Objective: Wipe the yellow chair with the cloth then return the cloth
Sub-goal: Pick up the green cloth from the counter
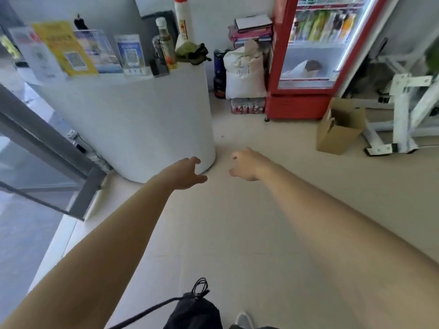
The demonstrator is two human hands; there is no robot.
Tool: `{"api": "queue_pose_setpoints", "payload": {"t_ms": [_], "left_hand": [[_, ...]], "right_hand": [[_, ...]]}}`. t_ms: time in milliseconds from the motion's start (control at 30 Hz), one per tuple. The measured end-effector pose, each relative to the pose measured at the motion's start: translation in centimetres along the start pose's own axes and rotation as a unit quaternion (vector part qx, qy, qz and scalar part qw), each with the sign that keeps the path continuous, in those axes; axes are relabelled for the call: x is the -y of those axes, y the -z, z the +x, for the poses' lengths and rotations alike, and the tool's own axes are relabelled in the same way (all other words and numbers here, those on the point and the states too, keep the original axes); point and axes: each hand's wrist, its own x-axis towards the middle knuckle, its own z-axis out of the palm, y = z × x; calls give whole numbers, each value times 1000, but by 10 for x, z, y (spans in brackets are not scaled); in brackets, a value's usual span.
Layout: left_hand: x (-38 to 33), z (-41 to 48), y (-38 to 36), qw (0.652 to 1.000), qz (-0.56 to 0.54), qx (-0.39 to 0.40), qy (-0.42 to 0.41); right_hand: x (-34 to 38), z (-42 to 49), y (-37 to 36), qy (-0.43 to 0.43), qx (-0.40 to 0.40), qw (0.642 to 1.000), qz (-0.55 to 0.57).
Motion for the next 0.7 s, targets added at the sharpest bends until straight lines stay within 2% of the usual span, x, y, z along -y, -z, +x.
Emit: {"api": "queue_pose_setpoints", "payload": {"t_ms": [167, 400, 567, 700], "left_hand": [[13, 106, 54, 1000, 5, -7, -9], [38, 271, 155, 999, -22, -26, -20], [40, 362, 216, 995, -13, -103, -13], [36, 421, 239, 987, -9, -159, -32]], "right_hand": [[1, 101, 46, 4, -11, 1000, 16], [40, 266, 134, 1, -33, 999, 26], [67, 366, 190, 17, -49, 997, 65], [77, 440, 218, 46, -54, 996, 53]]}}
